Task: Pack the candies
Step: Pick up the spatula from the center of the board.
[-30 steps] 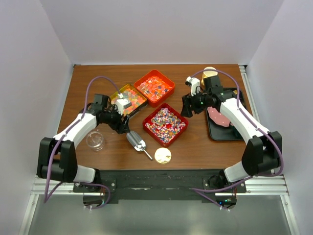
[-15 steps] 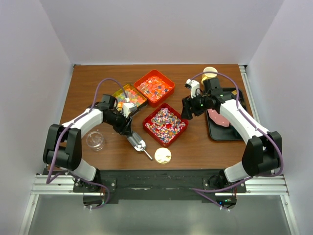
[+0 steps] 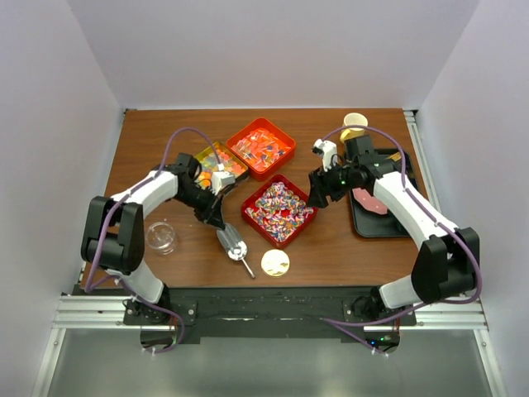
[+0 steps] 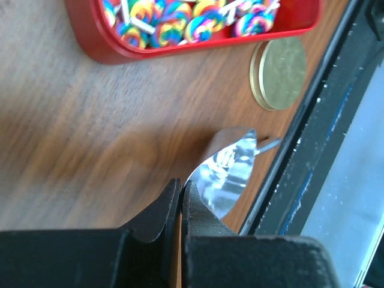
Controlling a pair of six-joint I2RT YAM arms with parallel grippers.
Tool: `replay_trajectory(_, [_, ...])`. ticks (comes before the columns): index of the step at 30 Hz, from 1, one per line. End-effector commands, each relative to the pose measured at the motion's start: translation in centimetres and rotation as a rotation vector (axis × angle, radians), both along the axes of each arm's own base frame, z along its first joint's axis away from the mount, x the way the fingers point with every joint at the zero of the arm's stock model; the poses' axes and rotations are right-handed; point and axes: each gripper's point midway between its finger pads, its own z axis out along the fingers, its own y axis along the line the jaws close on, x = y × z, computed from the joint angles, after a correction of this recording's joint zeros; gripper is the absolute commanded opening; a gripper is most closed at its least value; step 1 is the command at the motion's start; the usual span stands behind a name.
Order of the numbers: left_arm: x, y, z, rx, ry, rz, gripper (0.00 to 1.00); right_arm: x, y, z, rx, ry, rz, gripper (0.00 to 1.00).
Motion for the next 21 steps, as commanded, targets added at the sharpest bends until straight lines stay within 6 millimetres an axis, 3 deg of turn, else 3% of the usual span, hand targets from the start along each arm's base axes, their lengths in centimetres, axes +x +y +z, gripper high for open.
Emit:
replay_trajectory(1, [1.7,0.3,5.5,-0.053,-0.168,-0.062,0.0,1.7,1.3,5.3,0.056,-0.208,0.078,0.7])
replay_trajectory(6, [2.8,-1.0,8.9,-0.243,-0.162,0.028,0.0,3.1,3.2,7.6,0.125,-0.241,0.036,0.69])
replay_trajectory(8, [2.6,-1.8,9.6,-0.308,-0.082,0.094,0.0,2.5,4.9,8.9,0.13,-0.298,0.099,0.68])
replay_trajectory(12, [4.7,-2.3,11.2,-0.395,-0.062,0.204,0.0,0.7,8.2,11.0,0.126,-0.46,0.235,0.66])
replay_trajectory(16, [6.2,-1.6,11.9,-0.488,0.052,0.29,0.0,-2.1,11.1,10.5,0.114,-0.572,0.384,0.66])
replay_trajectory(21, [7.8,-1.6,13.4,-0.556,0.088,0.333,0.0,-3.4,12.9,10.8,0.107,-0.677,0.469,0.64])
